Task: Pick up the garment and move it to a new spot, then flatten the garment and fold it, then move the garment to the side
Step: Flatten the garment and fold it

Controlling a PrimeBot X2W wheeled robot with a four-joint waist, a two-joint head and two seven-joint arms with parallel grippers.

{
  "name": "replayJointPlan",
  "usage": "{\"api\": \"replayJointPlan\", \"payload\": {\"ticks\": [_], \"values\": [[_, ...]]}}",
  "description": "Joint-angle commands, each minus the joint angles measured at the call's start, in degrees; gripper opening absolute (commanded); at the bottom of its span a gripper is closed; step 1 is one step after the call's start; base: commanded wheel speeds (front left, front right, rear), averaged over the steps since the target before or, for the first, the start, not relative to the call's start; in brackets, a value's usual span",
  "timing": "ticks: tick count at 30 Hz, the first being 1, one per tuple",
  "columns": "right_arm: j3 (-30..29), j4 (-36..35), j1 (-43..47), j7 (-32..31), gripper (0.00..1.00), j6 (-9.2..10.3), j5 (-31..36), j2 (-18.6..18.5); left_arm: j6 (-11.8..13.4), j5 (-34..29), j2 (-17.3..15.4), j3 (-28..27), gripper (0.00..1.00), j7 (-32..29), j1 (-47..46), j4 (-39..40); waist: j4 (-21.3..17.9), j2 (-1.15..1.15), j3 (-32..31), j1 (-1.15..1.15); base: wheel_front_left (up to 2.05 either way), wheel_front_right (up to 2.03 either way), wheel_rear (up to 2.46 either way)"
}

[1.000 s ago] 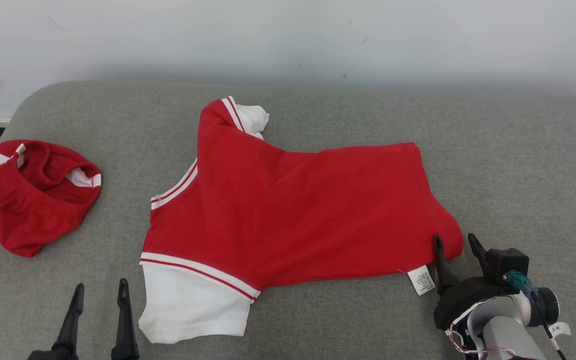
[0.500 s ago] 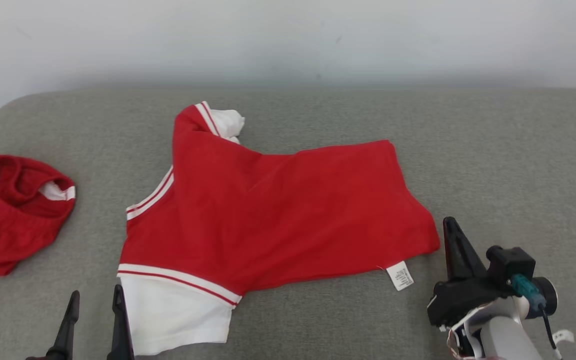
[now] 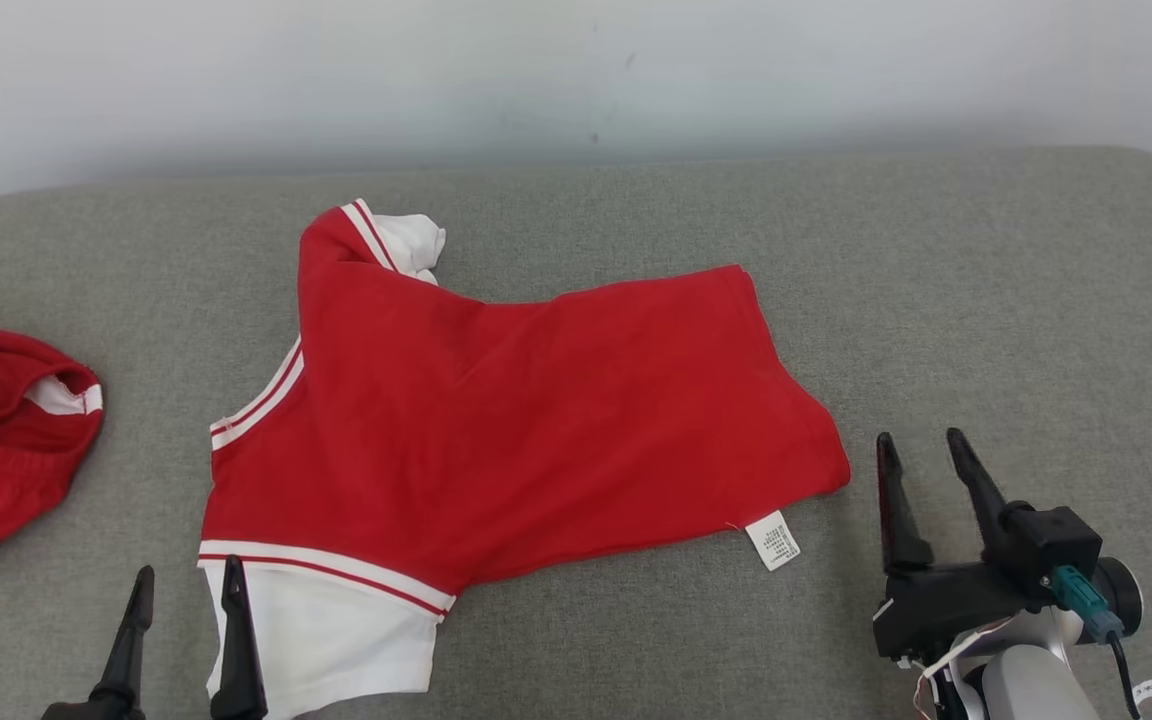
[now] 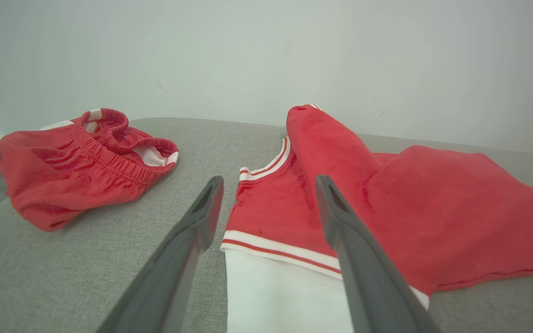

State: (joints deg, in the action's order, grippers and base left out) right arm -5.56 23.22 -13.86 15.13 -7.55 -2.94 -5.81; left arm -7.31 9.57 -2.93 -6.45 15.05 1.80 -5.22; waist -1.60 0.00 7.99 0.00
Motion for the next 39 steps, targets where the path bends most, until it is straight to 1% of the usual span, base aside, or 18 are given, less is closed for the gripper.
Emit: {"api": "replayJointPlan", "payload": {"ticks": [1, 6, 11, 19, 24, 29, 34, 39], "values": [[-0.1, -0.6, 1.3, 0.0, 1.00, 0.13, 0.2, 0.4, 0.0, -0.5, 0.1, -0.3, 1.00, 0.2, 0.2, 0.3, 0.1, 0.00, -0.3, 0.00, 0.00, 0.00, 0.00], [1.2, -4.0, 3.5, 0.0, 1.00, 0.13, 0.2, 1.0, 0.0, -1.3, 0.1, -1.0, 1.00, 0.2, 1.3, 0.8, -0.3, 0.00, -1.2, 0.00, 0.00, 0.00, 0.00], [2.1, -7.5, 7.3, 0.0, 1.00, 0.13, -0.4, 0.7, -0.1, -2.3, 0.1, -1.8, 1.00, 0.2, 2.6, 1.1, -0.9, 0.00, -2.7, 0.00, 0.00, 0.00, 0.00], [2.8, -11.2, 13.2, 0.0, 1.00, 0.13, -0.8, 0.6, -0.2, -2.6, 0.1, -2.9, 1.00, 0.2, 4.7, 1.0, -1.6, 0.00, -5.9, 0.00, 0.00, 0.00, 0.00], [2.9, -12.5, 16.5, 0.0, 1.00, 0.13, -0.8, 1.0, -0.1, -3.3, -0.1, -2.5, 1.00, 0.2, 5.9, 0.9, -1.6, 0.00, -7.4, 0.00, 0.00, 0.00, 0.00], [3.0, -12.3, 17.7, 0.0, 1.00, 0.13, -0.7, 1.3, -0.1, -4.2, -0.7, -1.8, 1.00, 0.2, 6.7, 0.5, -1.2, 0.00, -8.1, 0.00, 0.00, 0.00, 0.00], [3.0, -10.7, 16.4, 0.0, 1.00, 0.13, -1.0, 0.9, -0.1, -4.3, -0.9, -1.6, 1.00, 0.2, 6.9, 0.1, -0.5, 0.00, -8.3, 0.00, 0.00, 0.00, 0.00], [4.0, -7.2, 12.3, 0.0, 1.00, 0.13, -1.4, -1.0, -0.1, -4.3, -0.9, -1.1, 1.00, 0.2, 6.2, -0.1, 0.8, 0.00, -8.1, 0.00, 0.00, 0.00, 0.00]]}}
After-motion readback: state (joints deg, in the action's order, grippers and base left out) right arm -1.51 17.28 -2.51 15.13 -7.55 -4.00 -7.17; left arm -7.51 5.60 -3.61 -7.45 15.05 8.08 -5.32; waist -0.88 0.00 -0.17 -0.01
